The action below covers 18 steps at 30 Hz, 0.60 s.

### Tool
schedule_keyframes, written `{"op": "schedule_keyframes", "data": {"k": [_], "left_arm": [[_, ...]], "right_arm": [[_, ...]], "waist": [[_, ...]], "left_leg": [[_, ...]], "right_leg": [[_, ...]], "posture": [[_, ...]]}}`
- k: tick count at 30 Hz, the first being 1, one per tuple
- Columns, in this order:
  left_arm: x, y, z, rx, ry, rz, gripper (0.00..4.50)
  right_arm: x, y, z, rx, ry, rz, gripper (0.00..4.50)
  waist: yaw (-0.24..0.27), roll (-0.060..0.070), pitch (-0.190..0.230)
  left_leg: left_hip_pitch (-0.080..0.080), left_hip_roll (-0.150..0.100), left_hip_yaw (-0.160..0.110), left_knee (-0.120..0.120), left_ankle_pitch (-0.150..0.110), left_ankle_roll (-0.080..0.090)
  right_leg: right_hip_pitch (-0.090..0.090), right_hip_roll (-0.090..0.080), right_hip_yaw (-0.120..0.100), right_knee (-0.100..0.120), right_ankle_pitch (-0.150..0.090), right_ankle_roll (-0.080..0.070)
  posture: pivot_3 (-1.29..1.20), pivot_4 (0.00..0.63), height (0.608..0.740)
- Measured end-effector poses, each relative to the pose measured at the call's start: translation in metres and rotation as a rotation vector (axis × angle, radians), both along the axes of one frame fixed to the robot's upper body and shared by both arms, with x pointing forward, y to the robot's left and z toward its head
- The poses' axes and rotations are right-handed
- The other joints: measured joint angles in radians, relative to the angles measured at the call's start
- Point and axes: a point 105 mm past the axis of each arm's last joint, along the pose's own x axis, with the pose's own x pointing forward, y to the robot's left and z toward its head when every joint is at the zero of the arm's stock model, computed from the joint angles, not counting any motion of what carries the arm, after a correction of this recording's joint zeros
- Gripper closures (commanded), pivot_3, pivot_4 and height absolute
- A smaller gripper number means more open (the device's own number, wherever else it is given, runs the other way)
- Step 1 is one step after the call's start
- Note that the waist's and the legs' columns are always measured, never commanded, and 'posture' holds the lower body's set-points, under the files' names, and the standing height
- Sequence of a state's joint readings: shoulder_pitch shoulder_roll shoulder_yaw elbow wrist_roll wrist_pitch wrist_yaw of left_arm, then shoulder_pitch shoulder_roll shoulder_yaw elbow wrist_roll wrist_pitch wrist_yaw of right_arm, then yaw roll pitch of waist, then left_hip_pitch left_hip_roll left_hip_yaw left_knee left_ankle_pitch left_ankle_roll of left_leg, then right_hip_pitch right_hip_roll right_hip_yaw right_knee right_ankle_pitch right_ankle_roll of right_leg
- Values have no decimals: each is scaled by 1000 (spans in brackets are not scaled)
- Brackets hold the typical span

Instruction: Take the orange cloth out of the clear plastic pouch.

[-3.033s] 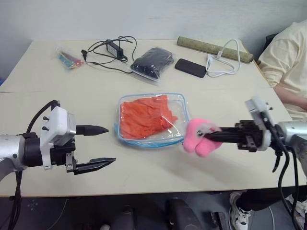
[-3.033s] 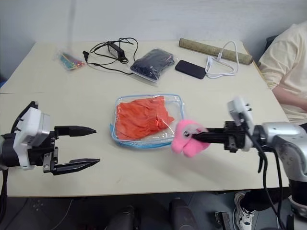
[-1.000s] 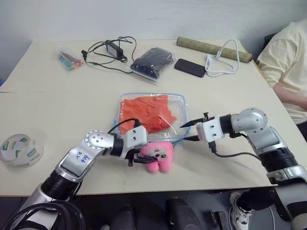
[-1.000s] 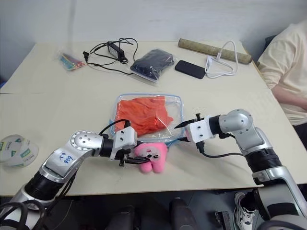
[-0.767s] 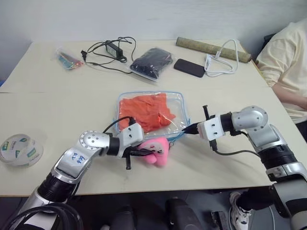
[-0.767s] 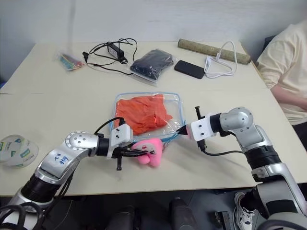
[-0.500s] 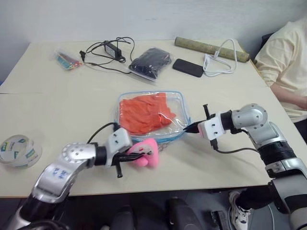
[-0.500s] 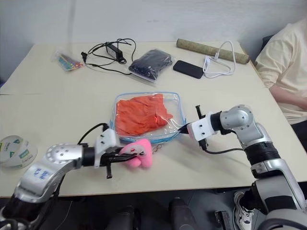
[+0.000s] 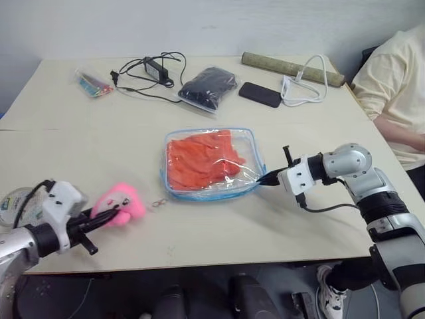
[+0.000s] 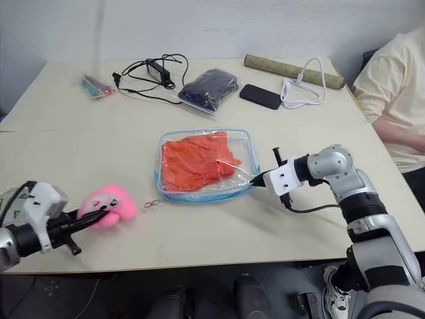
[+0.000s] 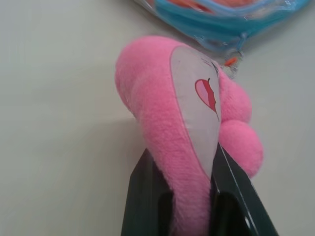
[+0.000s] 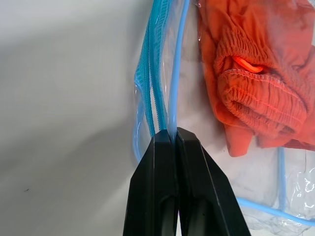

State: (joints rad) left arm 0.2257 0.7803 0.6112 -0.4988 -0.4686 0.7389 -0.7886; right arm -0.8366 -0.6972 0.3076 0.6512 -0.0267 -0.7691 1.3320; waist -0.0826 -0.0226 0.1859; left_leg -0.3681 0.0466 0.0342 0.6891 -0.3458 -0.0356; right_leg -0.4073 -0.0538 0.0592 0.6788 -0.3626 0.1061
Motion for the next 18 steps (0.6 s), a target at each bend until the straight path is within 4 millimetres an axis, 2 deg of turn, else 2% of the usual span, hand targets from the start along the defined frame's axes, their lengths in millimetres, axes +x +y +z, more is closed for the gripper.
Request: {"op": "schedule_keyframes", "data": {"k": [6,7,9,18], "left_arm": [[4,7,0,-7,-17,24,4333],[4,6,0,-7,-15,23,4333],[2,7,-3,-10,-4,26,3596],[-10,7,-16,-69,45,42,856]], "right_arm": [[-1,1,0,7,15,5,4500],[-1,1,0,6,22,5,4284],[-1,0,-1,5,42,-2,3845],[-10,-7,-7,26,137,-42,844]], "waist": [[-2,0,0],[-3,0,0],[-5,0,0],[-2,0,0]], "left_leg": [[0,0,0,-3,0,0],[0,0,0,-3,0,0],[0,0,1,-3,0,0],[0,0,0,-4,0,0]], "right_leg": [[0,0,0,-2,0,0],[-1,0,0,-2,0,0],[-1,0,0,-2,0,0],[-1,-1,0,-2,0,0]], "posture": [[0,150,740],[0,150,740],[0,150,740],[0,150,740]]}}
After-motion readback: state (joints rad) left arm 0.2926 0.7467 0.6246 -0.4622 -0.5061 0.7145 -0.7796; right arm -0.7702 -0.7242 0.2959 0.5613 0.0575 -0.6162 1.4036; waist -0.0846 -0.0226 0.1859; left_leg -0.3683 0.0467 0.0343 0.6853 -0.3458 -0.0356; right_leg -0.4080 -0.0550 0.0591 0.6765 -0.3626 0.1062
